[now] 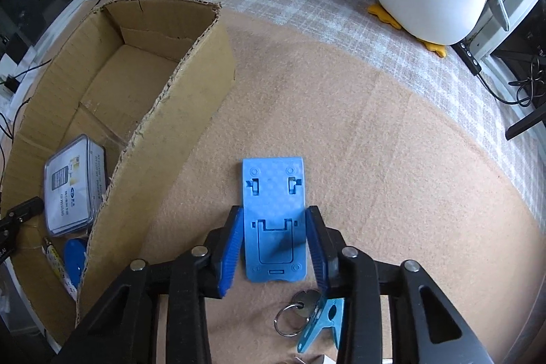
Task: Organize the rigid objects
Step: 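Close the right gripper on the blue phone stand, then carry the phone stand into the box and open the right gripper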
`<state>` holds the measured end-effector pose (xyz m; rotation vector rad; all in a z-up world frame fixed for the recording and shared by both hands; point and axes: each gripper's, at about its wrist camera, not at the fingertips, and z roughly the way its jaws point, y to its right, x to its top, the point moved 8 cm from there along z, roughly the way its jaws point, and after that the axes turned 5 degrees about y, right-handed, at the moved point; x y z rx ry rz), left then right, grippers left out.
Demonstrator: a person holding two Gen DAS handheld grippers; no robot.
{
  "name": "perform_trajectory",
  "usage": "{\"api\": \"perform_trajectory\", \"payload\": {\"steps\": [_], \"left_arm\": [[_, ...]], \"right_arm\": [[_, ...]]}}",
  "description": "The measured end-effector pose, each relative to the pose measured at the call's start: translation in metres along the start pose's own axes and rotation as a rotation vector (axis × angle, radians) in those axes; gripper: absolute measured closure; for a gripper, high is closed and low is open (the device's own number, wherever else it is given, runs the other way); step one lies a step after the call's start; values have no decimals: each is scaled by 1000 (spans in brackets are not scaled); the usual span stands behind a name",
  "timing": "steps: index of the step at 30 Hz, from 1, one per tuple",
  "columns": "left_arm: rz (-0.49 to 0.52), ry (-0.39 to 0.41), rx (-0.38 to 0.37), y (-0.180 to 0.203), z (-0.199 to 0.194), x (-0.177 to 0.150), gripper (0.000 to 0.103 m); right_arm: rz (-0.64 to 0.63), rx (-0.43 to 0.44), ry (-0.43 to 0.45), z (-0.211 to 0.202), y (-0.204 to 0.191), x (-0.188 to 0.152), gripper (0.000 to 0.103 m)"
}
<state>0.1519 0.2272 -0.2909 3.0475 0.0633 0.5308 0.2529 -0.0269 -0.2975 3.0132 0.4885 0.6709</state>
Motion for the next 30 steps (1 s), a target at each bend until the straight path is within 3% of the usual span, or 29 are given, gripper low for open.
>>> {"api": "perform_trajectory", "payload": {"steps": [11,21,30], "left_arm": [[0,-1,-1,0,0,0,84],[-1,-1,2,0,0,1,84],[-2,-1,1,0,0,1,84]], "right_arm": [[21,-3,20,-6,11,-7,70],[63,19,97,-42,18,0,70],[-1,102,193,-78,-31,36,70]]}}
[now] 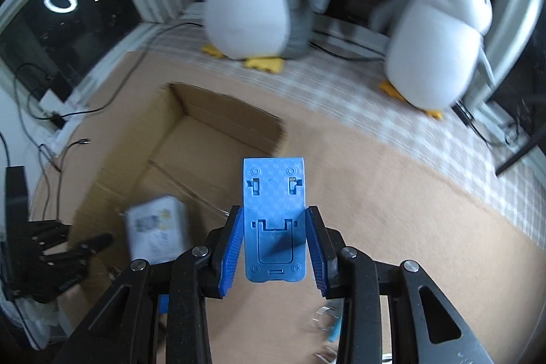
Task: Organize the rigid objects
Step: 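Carry the phone stand into the box and open the right gripper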
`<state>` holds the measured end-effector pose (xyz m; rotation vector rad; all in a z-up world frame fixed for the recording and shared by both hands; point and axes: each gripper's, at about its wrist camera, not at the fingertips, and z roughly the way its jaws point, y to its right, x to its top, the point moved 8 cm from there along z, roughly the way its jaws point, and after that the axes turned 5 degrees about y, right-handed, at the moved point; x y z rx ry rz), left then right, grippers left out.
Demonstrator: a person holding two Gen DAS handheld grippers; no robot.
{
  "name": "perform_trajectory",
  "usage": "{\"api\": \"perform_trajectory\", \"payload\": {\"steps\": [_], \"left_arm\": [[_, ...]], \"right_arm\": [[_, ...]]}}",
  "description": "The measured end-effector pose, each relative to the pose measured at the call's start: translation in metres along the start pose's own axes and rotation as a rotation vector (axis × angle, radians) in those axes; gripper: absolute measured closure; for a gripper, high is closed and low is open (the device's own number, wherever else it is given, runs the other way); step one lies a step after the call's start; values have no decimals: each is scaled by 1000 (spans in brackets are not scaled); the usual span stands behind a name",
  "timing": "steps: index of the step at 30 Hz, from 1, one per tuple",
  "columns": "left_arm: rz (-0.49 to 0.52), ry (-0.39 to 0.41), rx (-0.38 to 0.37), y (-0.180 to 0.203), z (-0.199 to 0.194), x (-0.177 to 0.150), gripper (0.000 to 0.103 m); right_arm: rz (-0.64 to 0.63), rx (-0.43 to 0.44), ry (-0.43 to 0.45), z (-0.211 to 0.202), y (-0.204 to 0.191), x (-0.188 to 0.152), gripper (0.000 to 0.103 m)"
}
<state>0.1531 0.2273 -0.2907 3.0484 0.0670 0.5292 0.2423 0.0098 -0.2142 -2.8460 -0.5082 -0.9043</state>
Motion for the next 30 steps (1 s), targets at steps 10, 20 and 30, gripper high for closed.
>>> {"api": "perform_trajectory", "payload": {"steps": [10,20,30], "left_arm": [[1,0,0,0,0,0,84],[-1,0,0,0,0,1,84],[-2,0,0,0,0,0,84]], "right_arm": [[-81,55,-18,19,-54,4,70],[-124,42,-56,42,-70,-1,70],[-145,17,-80,57,-72,-7,65]]}}
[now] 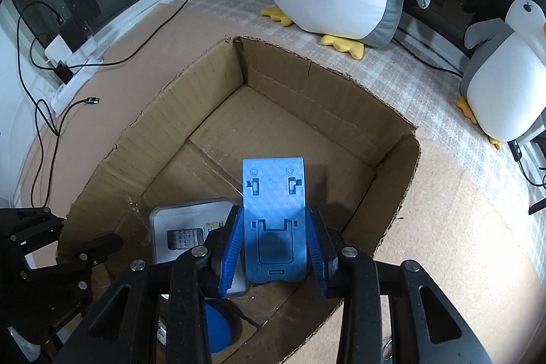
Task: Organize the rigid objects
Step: 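Carry the phone stand into the box and open the right gripper, then move the right gripper to the blue clothespin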
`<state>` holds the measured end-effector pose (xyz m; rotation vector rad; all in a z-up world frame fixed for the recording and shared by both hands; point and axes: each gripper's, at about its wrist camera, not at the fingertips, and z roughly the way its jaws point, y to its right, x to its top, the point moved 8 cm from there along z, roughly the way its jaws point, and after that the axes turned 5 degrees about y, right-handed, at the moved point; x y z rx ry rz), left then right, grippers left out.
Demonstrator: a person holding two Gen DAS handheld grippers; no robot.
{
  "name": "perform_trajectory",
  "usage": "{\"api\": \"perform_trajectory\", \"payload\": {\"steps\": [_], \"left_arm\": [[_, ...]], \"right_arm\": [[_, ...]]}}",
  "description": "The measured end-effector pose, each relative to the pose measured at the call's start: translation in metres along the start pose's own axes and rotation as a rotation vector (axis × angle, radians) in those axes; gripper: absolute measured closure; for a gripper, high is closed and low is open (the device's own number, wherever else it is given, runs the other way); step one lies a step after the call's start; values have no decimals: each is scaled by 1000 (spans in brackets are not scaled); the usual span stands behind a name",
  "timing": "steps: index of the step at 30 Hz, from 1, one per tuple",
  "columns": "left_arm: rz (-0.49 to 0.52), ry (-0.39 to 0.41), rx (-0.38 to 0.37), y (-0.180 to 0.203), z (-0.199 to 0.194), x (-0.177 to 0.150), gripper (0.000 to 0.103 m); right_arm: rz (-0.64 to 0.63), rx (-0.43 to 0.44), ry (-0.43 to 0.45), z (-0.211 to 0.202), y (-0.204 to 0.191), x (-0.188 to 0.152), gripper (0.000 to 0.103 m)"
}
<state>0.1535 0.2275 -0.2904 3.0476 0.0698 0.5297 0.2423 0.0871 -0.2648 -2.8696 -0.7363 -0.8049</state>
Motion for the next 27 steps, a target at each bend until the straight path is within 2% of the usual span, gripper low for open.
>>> {"api": "perform_trajectory", "payload": {"steps": [3,9,13,17,21,24,27], "left_arm": [[-1,0,0,0,0,0,84],[0,1,1,0,0,0,84],[0,2,2,0,0,0,84],[1,2,1,0,1,-1,84],[4,3,2,-1,1,0,84],[3,3,2,0,1,0,84],[4,3,2,-1,1,0,84]], "right_arm": [[11,6,17,-4,1,1,47],[57,72,67,-33,9,-2,47],[117,97,95,-63,35,-11,47],[185,82,107,-86,70,-29,47],[239,65,70,-95,102,-56,47],[258,22,26,-91,124,-78,47],[293,24,-13,-83,136,-95,47]]}}
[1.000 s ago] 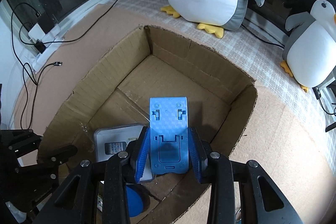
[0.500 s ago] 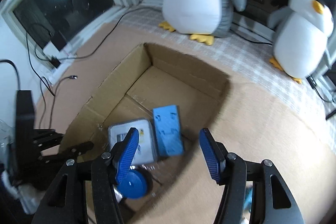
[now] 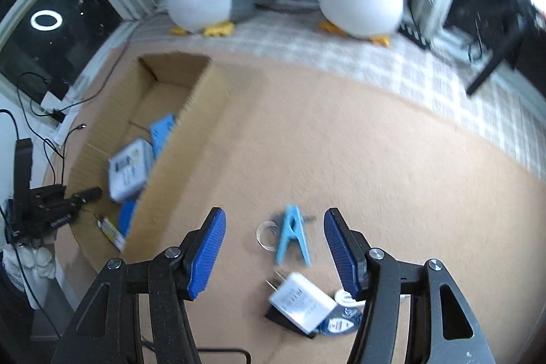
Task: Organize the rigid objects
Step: 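Move the right gripper to the blue clothespin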
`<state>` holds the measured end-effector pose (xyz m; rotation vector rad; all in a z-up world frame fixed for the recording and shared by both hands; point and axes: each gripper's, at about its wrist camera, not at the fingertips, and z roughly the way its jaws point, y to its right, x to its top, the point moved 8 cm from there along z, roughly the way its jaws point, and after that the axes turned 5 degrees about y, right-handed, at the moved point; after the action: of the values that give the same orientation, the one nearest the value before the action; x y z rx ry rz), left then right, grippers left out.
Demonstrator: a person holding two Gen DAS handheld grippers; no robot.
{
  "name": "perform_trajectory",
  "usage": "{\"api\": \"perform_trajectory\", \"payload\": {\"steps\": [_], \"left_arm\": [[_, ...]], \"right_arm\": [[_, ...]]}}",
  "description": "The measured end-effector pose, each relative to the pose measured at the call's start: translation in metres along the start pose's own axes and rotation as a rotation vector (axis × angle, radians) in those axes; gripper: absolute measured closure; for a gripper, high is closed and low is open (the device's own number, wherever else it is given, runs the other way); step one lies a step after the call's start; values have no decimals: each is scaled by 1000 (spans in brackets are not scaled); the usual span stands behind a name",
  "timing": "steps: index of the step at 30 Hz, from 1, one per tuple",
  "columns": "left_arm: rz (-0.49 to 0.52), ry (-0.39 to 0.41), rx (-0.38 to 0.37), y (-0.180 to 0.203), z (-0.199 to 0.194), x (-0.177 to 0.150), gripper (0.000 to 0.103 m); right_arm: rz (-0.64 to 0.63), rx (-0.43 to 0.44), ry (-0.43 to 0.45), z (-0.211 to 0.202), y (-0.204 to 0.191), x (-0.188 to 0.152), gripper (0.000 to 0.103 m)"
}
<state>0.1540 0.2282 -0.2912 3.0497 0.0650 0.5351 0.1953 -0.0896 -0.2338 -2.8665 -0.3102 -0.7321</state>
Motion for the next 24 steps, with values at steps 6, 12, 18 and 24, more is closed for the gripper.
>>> {"api": "perform_trajectory", "payload": {"steps": [6,12,18,24], "left_arm": [[-2,0,0,0,0,0,84],[-3,0,-1,2,0,0,84],[-4,-1,-2,2,0,0,84],[-4,-1,-2,2,0,0,84]], "right_arm": [[11,-12,-59,20,11,-18,62],[3,-43,-93,36,12,-28,68],[-4,-63,-105,42,11,-30,73],[-7,-75,-122,49,13,-31,78]]}}
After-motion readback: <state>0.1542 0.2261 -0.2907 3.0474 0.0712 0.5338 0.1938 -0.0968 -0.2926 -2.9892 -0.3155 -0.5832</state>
